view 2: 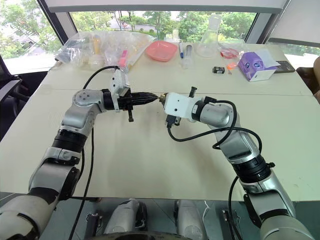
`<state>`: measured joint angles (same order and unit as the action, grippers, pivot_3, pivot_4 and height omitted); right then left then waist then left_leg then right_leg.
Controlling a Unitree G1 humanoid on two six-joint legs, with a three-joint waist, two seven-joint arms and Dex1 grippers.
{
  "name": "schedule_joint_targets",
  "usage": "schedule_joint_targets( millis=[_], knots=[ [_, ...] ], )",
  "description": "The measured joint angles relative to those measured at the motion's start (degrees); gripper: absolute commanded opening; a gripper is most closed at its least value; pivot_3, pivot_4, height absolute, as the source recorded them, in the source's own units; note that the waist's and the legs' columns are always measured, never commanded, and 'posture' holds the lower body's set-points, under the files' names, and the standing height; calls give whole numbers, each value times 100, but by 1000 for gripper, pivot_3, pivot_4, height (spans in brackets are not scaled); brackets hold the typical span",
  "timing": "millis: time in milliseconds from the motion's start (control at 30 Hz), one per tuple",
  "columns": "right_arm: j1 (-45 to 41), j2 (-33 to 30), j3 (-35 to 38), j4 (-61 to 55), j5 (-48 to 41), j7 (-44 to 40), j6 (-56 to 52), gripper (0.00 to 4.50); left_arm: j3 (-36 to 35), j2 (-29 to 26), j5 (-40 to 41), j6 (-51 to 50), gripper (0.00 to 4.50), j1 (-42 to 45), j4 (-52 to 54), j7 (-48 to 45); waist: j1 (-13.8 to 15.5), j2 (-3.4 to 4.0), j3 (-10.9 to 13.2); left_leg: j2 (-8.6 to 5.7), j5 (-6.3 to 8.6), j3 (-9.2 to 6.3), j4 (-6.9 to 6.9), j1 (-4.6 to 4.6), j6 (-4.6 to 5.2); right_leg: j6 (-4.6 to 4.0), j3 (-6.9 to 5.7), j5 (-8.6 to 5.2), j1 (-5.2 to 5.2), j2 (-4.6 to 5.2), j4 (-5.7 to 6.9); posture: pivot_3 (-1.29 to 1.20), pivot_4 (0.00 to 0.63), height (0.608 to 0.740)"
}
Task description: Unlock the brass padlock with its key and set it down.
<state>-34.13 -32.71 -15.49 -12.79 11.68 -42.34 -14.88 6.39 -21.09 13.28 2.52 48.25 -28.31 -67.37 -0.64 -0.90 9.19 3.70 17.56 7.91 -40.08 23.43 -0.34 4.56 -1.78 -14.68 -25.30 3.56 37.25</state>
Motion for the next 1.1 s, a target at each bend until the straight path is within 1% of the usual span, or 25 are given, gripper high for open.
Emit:
schedule_joint_targets(
  millis=[233,267,300,333,367,433,500,600,700,800,967,1100],
  knots=[
    [0,59,0,64,-36,-38,-54,661,147,-56,-454,1348,24,168,-567,-96,-1,0,0,0,0,0,0,0,0,0,0,0,0,0,0,0,150,733],
    [0,73,0,64,-64,-55,-101,661,160,-70,-457,1327,24,199,-608,-143,-1,0,0,0,0,0,0,0,1,0,0,0,0,0,0,0,150,733],
    [0,72,0,72,-66,-79,-111,661,164,-70,-398,1072,24,242,-622,-225,-2,0,0,0,0,1,0,0,1,0,0,0,0,0,0,0,150,733],
    [0,73,-5,82,-65,-87,-109,661,156,-78,-237,609,24,293,-609,-366,0,0,0,0,0,-1,-1,1,1,0,-1,0,1,-1,0,0,150,733],
    [0,73,-21,82,-65,-96,-85,661,111,-99,-16,18,286,348,-587,-539,-2,0,0,0,0,0,-1,2,1,0,-1,0,1,-1,-1,0,150,733],
    [-20,68,-36,81,-48,-71,36,661,53,-197,327,-1107,950,455,-599,-849,-15,0,0,0,1,-1,0,2,2,1,0,0,0,-1,0,0,150,733],
    [-73,49,-13,76,-18,-54,122,661,-30,-244,543,-1817,1902,513,-675,-1029,-17,0,0,1,1,-5,0,2,2,1,-1,-1,0,-3,1,0,150,733],
    [-86,35,-2,76,23,-19,215,661,-284,-341,848,-2700,3432,862,-912,-1078,-18,-2,1,1,0,-6,0,3,1,1,-2,-1,-1,-3,1,0,150,733],
    [-87,31,-1,76,62,-8,310,661,-543,-443,1016,-3076,3432,1175,-947,-1125,-13,-2,1,0,1,-5,0,2,1,1,-1,-1,0,-1,0,0,150,733],
    [-113,34,-2,75,91,11,355,661,-554,-401,1095,-3222,3432,1186,-947,-1206,-10,-2,1,0,0,-4,-1,2,1,1,-2,-1,0,-1,0,0,150,733],
    [-227,69,-2,73,125,40,362,661,-490,-214,1053,-3197,3432,1155,-997,-1242,-15,-2,1,1,0,-4,0,2,0,1,-2,-1,0,-2,1,0,150,733],
    [-232,92,-3,54,167,42,364,661,-480,-66,867,-3023,3432,1200,-1425,-1242,-15,-2,1,0,0,-3,-1,2,1,1,-1,-1,-1,-2,0,0,150,733]
  ],
)
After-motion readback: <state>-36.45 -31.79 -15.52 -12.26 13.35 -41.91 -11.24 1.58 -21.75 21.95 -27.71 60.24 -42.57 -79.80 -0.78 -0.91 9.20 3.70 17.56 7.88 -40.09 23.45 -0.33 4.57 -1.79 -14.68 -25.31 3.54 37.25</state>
